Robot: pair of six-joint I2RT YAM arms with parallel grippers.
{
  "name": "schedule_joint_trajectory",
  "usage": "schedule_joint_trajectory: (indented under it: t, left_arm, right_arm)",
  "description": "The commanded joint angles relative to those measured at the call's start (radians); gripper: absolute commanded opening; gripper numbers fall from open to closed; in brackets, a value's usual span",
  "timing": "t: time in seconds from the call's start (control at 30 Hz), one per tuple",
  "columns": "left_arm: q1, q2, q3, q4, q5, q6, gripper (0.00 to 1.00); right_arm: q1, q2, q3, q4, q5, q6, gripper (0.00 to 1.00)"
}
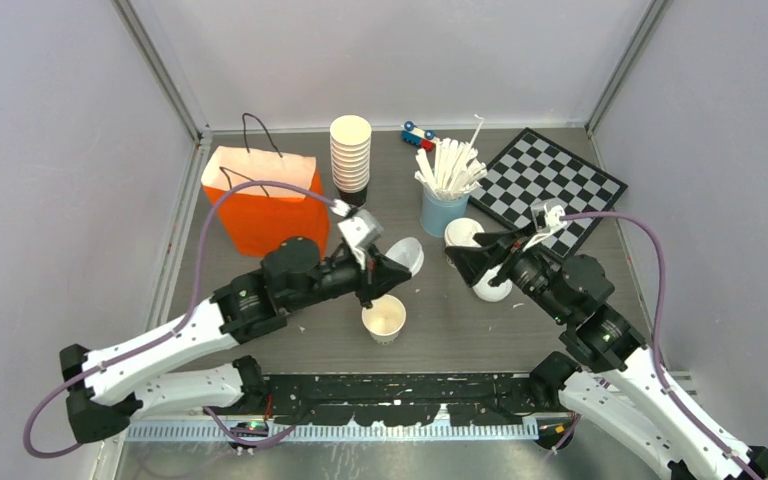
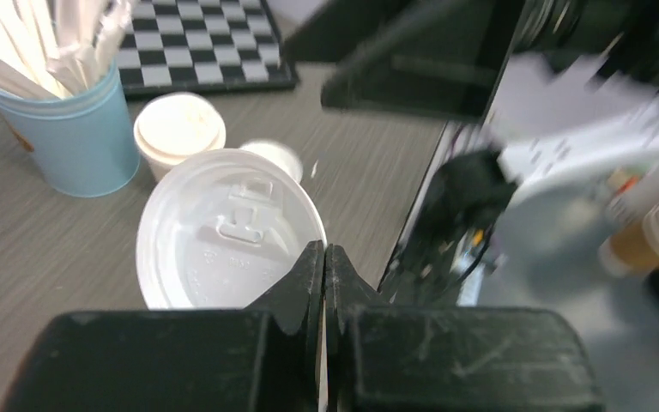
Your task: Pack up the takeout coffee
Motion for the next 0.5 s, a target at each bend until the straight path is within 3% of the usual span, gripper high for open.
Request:
schedule_joint_trajectory:
  t: [0.0, 0.1, 0.2, 0.47]
  left_arm:
    - [0.006, -0.105, -0.060, 0.246, -0.145, -0.374, 0.00]
    - [0.006, -0.173, -0.117, 0.345, -0.152, -0.509, 0.00]
    - [0.007, -0.219, -0.162, 0.435, -0.139, -0.616, 0.00]
    - [0.007, -0.229, -0.220, 0.510, -0.133, -0.827, 0.00]
  right_arm:
    - [0.007, -0.006, -0.102, 0.411, -0.206, -0.221, 0.89]
    - [0.019, 0.005, -0.174, 0.601, -0.324, -0.271, 0.90]
    - [0.051, 0.020, -0.198, 0.682, -0.336, -0.319, 0.90]
    - [0.193, 0.082, -0.205, 0.731, -0.359, -0.535, 0.90]
